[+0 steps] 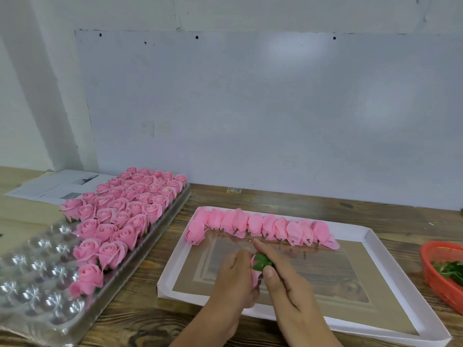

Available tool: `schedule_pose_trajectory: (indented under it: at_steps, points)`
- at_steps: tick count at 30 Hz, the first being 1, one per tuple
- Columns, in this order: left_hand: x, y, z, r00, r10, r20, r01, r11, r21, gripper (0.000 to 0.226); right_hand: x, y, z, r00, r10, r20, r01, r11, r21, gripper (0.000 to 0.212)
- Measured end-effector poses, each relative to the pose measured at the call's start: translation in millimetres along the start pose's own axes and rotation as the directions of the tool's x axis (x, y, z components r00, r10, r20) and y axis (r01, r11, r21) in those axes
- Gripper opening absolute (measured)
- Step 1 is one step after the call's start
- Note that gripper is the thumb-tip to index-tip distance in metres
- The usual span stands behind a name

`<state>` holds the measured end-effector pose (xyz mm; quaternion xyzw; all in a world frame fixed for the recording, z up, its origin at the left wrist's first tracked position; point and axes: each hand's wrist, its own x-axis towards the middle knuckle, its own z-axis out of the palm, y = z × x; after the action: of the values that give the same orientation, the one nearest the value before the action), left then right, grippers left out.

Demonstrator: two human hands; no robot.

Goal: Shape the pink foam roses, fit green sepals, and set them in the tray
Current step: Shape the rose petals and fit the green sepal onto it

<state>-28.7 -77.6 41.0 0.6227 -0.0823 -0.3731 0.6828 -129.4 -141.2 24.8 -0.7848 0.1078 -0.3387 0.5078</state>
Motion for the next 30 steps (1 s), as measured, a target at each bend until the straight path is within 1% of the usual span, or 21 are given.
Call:
schedule_pose_trajectory:
  at_steps: [5, 8, 11, 13, 14, 16, 18, 19, 21, 24, 25, 28, 30]
  points:
    - [-1, -1, -1, 0.999, 0.023, 0.030, -0.024, 1.000, 0.011, 0.034, 2, 2, -2, 0.999, -0.021, 0.032, 0.021, 1.000, 0.017, 0.042]
    - [1, -3, -2, 0.999, 0.032, 0.022, -0.032, 0.999, -0.018, 0.034, 4, 5, -2, 0.997, 0.021, 0.069, -0.026, 0.997, 0.076, 0.035]
    - [1, -4, -3, 0.999, 0.047, 0.016, -0.047, 0.999, -0.019, 0.035, 4, 9, -2, 0.997, 0.034, 0.075, -0.039, 0.997, 0.069, 0.037]
    - [3, -5, -3, 0.998, 0.051, 0.023, -0.050, 0.998, -0.023, 0.038, 5, 9, -2, 0.997, 0.018, 0.076, -0.021, 0.999, 0.048, 0.036]
    - [4, -5, -3, 0.998, 0.050, 0.027, -0.050, 0.999, -0.021, 0.039, 6, 9, -3, 0.999, 0.008, 0.050, -0.010, 0.999, 0.049, 0.036]
    - [4, -5, -4, 0.997, 0.073, 0.022, -0.073, 0.997, 0.015, 0.037, 8, 8, -4, 0.997, 0.005, -0.078, 0.000, 0.998, 0.062, 0.033]
    - [3, -6, -6, 0.991, 0.130, 0.036, -0.133, 0.988, 0.075, 0.034, 11, 7, -6, 0.975, -0.022, -0.219, 0.039, 0.996, 0.076, 0.029]
    - [3, -6, -6, 0.986, 0.159, 0.056, -0.164, 0.981, 0.106, 0.034, 12, 8, -8, 0.965, -0.038, -0.260, 0.062, 0.994, 0.085, 0.027]
    - [4, -8, -8, 0.978, 0.182, 0.097, -0.197, 0.966, 0.167, 0.040, 13, 9, -11, 0.961, -0.017, -0.275, 0.050, 0.992, 0.112, 0.027]
    - [6, -9, -10, 0.972, 0.175, 0.157, -0.203, 0.962, 0.182, 0.052, 15, 12, -17, 0.962, 0.065, -0.267, -0.028, 0.990, 0.141, 0.040]
    - [7, -8, -10, 0.967, 0.182, 0.175, -0.211, 0.964, 0.162, 0.052, 16, 13, -18, 0.961, 0.084, -0.265, -0.046, 0.988, 0.145, 0.040]
    - [7, -7, -10, 0.943, 0.222, 0.248, -0.246, 0.967, 0.070, 0.041, 19, 12, -23, 0.950, 0.144, -0.277, -0.092, 0.977, 0.192, 0.033]
    - [6, -7, -10, 0.929, 0.225, 0.295, -0.239, 0.971, 0.011, 0.041, 21, 12, -26, 0.943, 0.183, -0.280, -0.118, 0.965, 0.232, 0.029]
